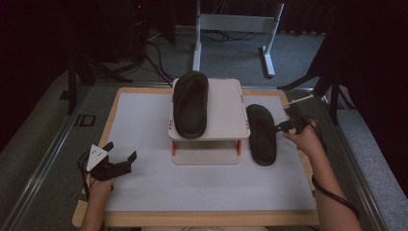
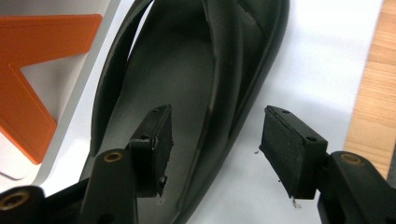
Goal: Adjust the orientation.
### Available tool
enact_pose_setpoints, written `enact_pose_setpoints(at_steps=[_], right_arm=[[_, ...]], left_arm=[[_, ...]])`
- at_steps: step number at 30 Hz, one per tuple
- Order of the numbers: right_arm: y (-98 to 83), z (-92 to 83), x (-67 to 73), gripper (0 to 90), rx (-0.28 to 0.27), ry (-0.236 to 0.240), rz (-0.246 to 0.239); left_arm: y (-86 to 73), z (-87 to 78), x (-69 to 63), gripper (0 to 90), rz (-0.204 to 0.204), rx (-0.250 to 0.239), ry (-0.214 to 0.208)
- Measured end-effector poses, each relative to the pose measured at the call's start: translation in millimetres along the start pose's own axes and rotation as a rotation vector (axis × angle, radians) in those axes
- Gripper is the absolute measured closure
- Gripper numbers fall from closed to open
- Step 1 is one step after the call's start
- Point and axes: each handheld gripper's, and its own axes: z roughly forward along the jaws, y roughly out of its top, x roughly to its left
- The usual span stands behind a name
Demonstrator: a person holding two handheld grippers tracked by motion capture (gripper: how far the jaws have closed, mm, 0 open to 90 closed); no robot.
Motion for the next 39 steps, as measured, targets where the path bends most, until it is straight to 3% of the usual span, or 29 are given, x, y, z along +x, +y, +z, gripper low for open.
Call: enact_pose_setpoints(at_steps=[4, 13, 19, 23, 27, 37, 39], right_arm=[[12.6, 7.5, 0.5, 43.7, 0.047, -0.012, -0.011], [37.0, 19.9, -1.3, 53.5, 0.139, -0.027, 0.01], [43.6, 28.0, 0.9, 58.8, 0.175, -0.017, 0.006], [46.3, 33.8, 2.0, 63.6, 0.206, -0.044, 0.008], [48.2, 34.4, 1.8, 67.9, 0.219, -0.061, 0.012], [49.3, 40.3, 5.8, 64.7, 0.241, -0.078, 0.003], [49.7, 42.0, 7.3, 70.4, 0.24, -0.095, 0.007]], left_arm=[[0.0, 0.0, 0.0, 0.0, 0.001, 0.0, 0.0], [-0.1, 0.0, -0.1, 0.0, 0.002, 0.0, -0.006], [0.0, 0.0, -0.1, 0.0, 0.002, 0.001, -0.005], [0.1, 0.2, -0.2, 0.0, 0.005, 0.005, -0.001], [0.0, 0.3, -0.9, 0.0, 0.009, 0.005, 0.001], [-0.1, 0.0, -0.8, 0.0, 0.008, 0.004, 0.003], [-0.1, 0.0, -0.7, 0.0, 0.006, 0.004, 0.003]])
